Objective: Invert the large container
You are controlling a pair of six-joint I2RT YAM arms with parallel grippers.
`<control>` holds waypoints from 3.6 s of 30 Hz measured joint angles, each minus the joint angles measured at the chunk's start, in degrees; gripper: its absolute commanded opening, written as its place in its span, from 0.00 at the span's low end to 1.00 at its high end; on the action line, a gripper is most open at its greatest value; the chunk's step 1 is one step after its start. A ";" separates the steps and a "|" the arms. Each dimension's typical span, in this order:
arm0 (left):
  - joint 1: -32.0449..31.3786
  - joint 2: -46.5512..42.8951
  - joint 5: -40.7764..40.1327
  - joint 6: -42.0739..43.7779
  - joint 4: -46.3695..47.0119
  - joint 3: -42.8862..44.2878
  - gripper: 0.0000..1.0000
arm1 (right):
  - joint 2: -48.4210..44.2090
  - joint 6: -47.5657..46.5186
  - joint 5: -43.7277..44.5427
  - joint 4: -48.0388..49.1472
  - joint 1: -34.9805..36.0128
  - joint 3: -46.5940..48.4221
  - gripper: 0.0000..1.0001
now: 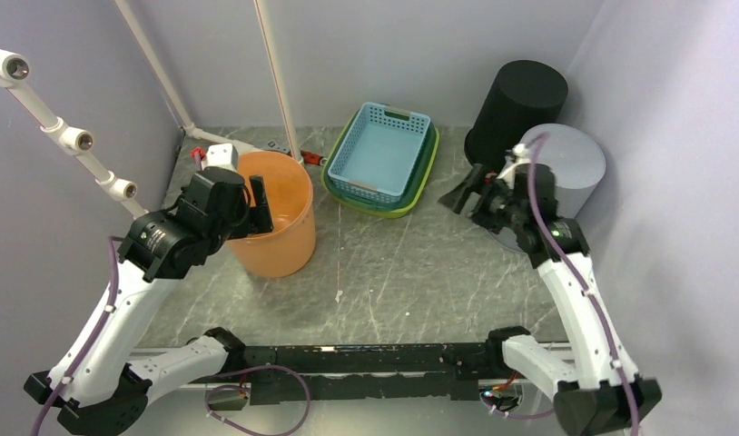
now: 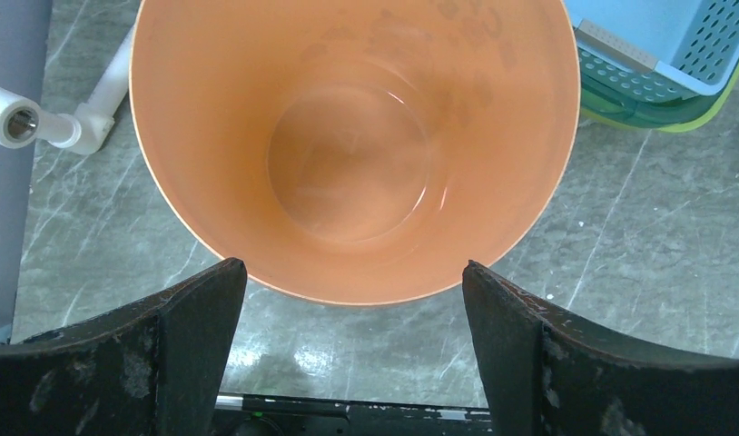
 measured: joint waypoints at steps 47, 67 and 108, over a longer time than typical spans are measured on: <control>31.52 5.84 16.76 8.39 4.22 -7.74 0.42 | 28.63 -1.14 -0.17 -0.04 38.71 13.68 0.84; 31.76 0.37 29.18 14.97 2.80 -9.75 0.03 | 21.70 4.22 2.73 3.45 38.75 9.60 0.94; 16.22 5.62 35.60 12.87 5.22 -9.75 0.03 | 15.32 6.97 6.25 -1.03 38.49 13.64 0.56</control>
